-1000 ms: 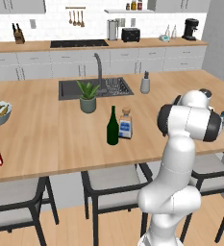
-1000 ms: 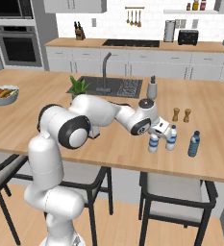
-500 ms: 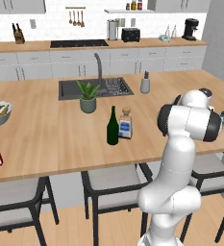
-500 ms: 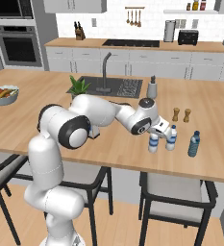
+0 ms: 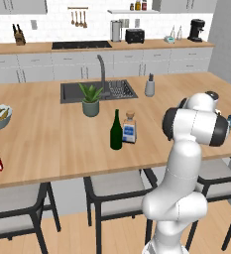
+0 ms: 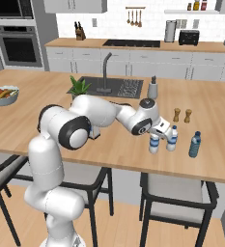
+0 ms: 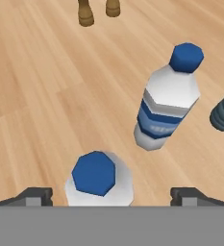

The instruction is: Move the plastic bottles in the middle to the plastics group, and the glass bottles in the middle to the glass group.

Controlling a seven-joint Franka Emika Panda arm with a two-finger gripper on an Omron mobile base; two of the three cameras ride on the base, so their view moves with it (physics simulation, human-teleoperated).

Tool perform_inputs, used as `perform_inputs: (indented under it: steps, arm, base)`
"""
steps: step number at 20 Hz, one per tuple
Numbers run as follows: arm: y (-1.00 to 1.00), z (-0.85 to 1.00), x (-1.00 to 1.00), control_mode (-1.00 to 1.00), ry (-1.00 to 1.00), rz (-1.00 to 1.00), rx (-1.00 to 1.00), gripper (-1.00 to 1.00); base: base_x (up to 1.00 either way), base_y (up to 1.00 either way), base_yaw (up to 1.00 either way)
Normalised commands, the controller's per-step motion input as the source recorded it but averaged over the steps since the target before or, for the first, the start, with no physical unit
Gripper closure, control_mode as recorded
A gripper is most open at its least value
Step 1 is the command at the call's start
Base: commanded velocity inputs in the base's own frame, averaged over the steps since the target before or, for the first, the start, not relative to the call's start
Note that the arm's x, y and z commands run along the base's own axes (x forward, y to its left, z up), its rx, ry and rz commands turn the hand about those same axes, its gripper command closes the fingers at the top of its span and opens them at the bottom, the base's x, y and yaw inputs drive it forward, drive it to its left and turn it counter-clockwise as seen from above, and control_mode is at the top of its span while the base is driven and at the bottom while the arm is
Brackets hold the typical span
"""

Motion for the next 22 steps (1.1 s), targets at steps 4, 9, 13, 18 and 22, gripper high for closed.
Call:
perform_inputs:
  steps: [4, 9, 13, 18, 22]
  arm:
    - [0.29, 0.14, -0.01, -1.00, 0.00, 0.00, 0.00, -1.00]
    - [0.48, 0.32, -0.30, -1.00, 0.00, 0.00, 0.00, -1.00]
    - [0.51, 0.21, -0.52, -1.00, 0.00, 0.00, -0.01, -1.00]
    - [0.60, 0.20, -0.66, -1.00, 0.02, 0.01, -0.01, -1.00]
    - [0.83, 0.22, -0.82, -1.00, 0.09, 0.17, -0.02, -1.00]
  base:
    - [0.00, 0.00, 0.00]
    - [0.00, 0.00, 0.00]
    - [0.00, 0.00, 0.00]
    - [0.00, 0.00, 0.00]
    - [0.00, 0.00, 0.00]
